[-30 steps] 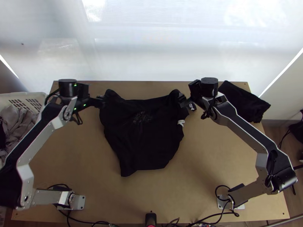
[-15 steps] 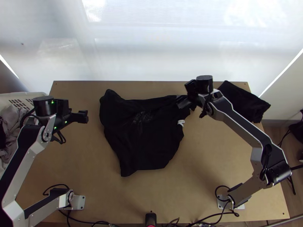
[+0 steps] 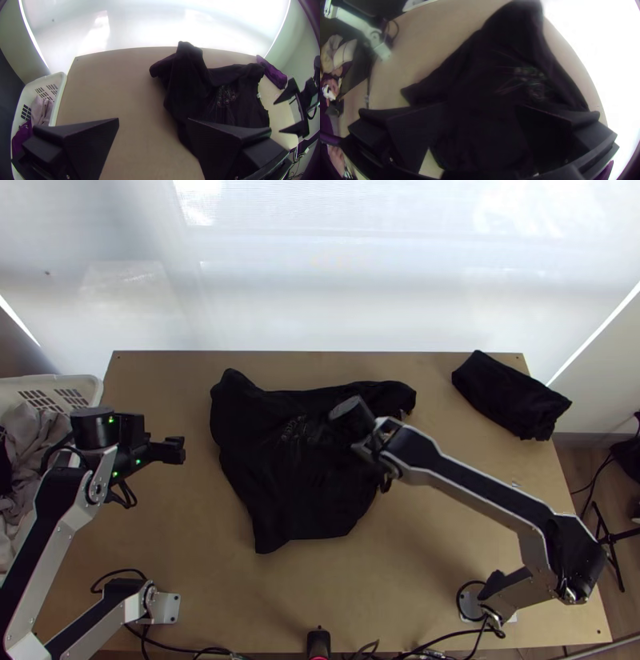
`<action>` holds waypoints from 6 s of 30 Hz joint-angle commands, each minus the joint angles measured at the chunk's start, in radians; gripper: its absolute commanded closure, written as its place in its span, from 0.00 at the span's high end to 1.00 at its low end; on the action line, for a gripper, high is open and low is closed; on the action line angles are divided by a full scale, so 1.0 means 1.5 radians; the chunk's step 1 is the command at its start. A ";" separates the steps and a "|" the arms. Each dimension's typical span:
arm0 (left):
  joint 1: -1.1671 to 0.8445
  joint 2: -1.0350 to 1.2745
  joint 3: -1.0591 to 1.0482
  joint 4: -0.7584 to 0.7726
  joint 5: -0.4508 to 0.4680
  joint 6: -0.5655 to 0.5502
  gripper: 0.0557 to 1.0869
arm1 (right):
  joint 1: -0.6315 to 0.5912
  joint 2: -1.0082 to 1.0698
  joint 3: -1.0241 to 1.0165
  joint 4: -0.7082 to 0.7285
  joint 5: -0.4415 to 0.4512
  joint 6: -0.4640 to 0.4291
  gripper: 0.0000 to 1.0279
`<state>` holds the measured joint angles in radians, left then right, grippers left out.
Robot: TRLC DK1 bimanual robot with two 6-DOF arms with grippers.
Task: Fold the t-shirt
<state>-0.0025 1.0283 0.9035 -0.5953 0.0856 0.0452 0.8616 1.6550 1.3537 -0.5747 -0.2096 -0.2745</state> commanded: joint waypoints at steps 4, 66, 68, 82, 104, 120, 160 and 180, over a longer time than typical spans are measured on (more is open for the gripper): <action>-0.002 -0.040 -0.071 0.003 0.000 -0.008 0.95 | 0.207 0.073 0.009 -0.020 -0.032 -0.017 0.94; -0.214 0.176 -0.053 0.130 0.002 0.021 0.95 | -0.350 -0.004 0.128 -0.062 0.049 -0.053 0.03; -0.216 0.217 -0.036 0.143 0.001 0.024 0.95 | -0.371 -0.004 0.124 -0.062 0.049 -0.055 0.03; -0.194 0.370 0.017 0.202 -0.079 0.047 0.94 | -0.398 -0.008 0.119 -0.062 0.049 -0.066 0.03; -0.197 0.440 0.109 0.080 -0.070 0.024 0.03 | -0.386 0.000 0.130 -0.059 0.050 -0.069 0.03; -0.106 0.291 0.218 -0.007 -0.069 0.029 0.03 | -0.386 -0.043 0.199 -0.076 0.077 -0.049 0.03; -0.262 0.338 0.309 -0.072 -0.037 -0.053 0.72 | -0.406 -0.280 0.328 -0.318 0.114 -0.032 0.03; -0.316 0.682 0.510 -0.088 -0.019 -0.097 0.72 | -0.396 -0.277 0.297 -0.306 0.160 -0.027 0.03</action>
<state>-0.4679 1.9545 1.6360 -0.7700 0.0570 -0.0727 0.2604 1.2434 1.8126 -1.0340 0.0174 -0.3225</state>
